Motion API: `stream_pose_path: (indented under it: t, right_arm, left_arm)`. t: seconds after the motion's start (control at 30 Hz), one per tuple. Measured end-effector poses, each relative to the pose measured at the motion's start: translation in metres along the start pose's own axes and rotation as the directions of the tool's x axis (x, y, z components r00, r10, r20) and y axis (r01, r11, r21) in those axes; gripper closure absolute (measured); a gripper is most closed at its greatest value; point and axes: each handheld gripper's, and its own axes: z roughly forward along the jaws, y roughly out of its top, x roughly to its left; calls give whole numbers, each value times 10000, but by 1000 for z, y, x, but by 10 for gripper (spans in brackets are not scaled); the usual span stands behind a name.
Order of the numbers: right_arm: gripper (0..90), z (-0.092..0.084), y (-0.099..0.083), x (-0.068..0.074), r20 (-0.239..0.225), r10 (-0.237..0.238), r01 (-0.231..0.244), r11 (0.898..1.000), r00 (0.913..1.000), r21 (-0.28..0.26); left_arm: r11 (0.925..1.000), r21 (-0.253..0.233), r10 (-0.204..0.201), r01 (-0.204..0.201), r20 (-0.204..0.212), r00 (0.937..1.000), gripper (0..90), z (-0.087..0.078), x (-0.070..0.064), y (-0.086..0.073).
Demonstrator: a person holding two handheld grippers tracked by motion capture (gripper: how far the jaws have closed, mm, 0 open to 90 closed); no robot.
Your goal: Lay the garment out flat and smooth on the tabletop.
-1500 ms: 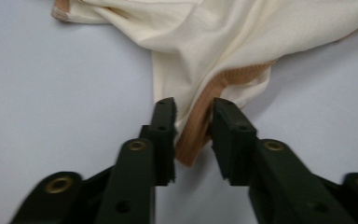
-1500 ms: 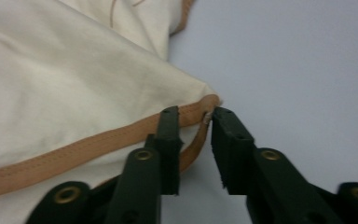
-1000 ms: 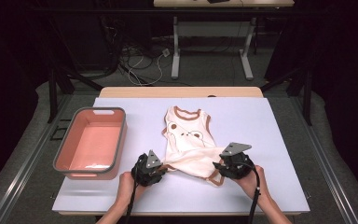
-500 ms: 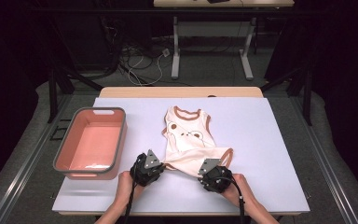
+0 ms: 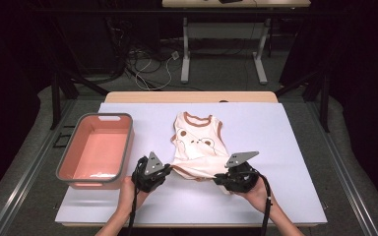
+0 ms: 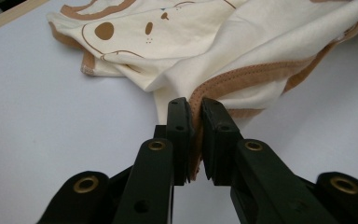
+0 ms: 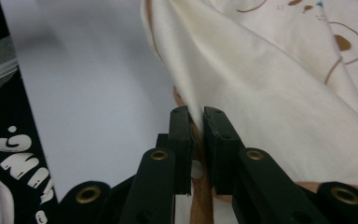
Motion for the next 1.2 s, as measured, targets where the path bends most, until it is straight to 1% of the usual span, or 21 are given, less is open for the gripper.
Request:
stream_pose_path:
  t: [0.03, 0.07, 0.13, 0.17, 0.2, 0.23, 0.33, 0.37, 0.4, 0.5, 0.6, 0.63, 0.7, 0.77, 0.83, 0.9, 0.97, 1.07, 1.13, 1.17, 1.2]
  right_arm:
    - [818, 2, -1, -2, 268, -22, 18, 9999, 9996, 133]
    - [808, 7, -3, -4, 617, -136, 112, 9991, 9980, 401]
    - [783, 15, -6, -4, 1056, -359, 266, 9958, 9938, 876]
    - [760, 20, -8, -4, 1393, -584, 436, 9933, 9885, 1068]
    - [744, 24, -9, -3, 1813, -834, 590, 9889, 9799, 1362]
    - [726, 27, -10, -3, 1923, -925, 648, 9872, 9770, 1454]
    - [663, 31, -11, -2, 2254, -1107, 731, 9830, 9679, 1686]
    - [641, 32, -12, -2, 2269, -1178, 794, 9820, 9668, 1714]
    - [607, 31, -12, -3, 2215, -1165, 786, 9818, 9682, 1730]
    - [530, 27, -12, -4, 2180, -1021, 693, 9857, 9706, 1533]
    - [451, 21, -11, -5, 2047, -893, 619, 9887, 9747, 1366]
    - [425, 19, -11, -5, 1963, -846, 586, 9892, 9769, 1346]
    - [395, 16, -12, -5, 1903, -816, 579, 9902, 9783, 1269]
    - [383, 12, -12, -4, 1853, -849, 632, 9908, 9790, 1197]
    - [383, 9, -12, -4, 1834, -813, 611, 9917, 9797, 1132]
    - [388, 5, -12, -5, 1819, -795, 595, 9918, 9801, 1128]
    - [406, 0, -12, -8, 1792, -667, 491, 9936, 9815, 1014]
    - [422, -7, -13, -15, 2085, -547, 380, 9958, 9765, 834]
    - [435, -10, -14, -19, 2252, -469, 292, 9963, 9732, 813]
    - [437, -11, -15, -21, 2272, -356, 172, 9964, 9732, 826]
    - [441, -11, -16, -23, 2130, -271, 108, 9970, 9767, 772]
  left_arm:
    - [9998, 175, -36, 37, -89, 10000, 805, 5, 0, -1]
    - [9995, 300, -31, 37, -178, 9998, 782, 8, 0, -2]
    - [9984, 527, -166, 183, -331, 9993, 771, 17, 0, -6]
    - [9975, 663, -230, 253, -359, 9991, 754, 21, 0, -7]
    - [9966, 765, -266, 296, -407, 9988, 748, 25, 0, -8]
    - [9958, 838, -333, 371, -463, 9984, 734, 28, 0, -8]
    - [9945, 986, -307, 350, -455, 9985, 693, 31, -2, -9]
    - [9940, 1055, -229, 277, -468, 9986, 662, 30, -3, -9]
    - [9945, 1024, -193, 236, -437, 9989, 649, 28, -4, -8]
    - [9946, 1035, -34, 71, -362, 9993, 563, 23, -7, -7]
    - [9939, 1105, 36, -9, -243, 9997, 469, 18, -11, -5]
    - [9937, 1121, 52, -37, -135, 9999, 448, 17, -12, -5]
    - [9941, 1078, 100, -96, -31, 9999, 409, 14, -17, -4]
    - [9937, 1088, 264, -272, 87, 9996, 388, 12, -22, -2]
    - [9933, 1082, 379, -407, 277, 9989, 376, 10, -27, -1]
    - [9911, 1149, 613, -667, 504, 9968, 376, 10, -33, 0]
    - [9868, 1277, 855, -995, 1106, 9902, 401, 12, -37, 0]
    - [9822, 1331, 1113, -1322, 1532, 9819, 445, 15, -41, -1]
    - [9793, 1411, 1226, -1454, 1585, 9797, 466, 17, -43, -1]
    - [9789, 1428, 1223, -1464, 1653, 9786, 475, 19, -43, -1]
    - [9786, 1442, 1233, -1469, 1611, 9792, 483, 21, -44, -2]
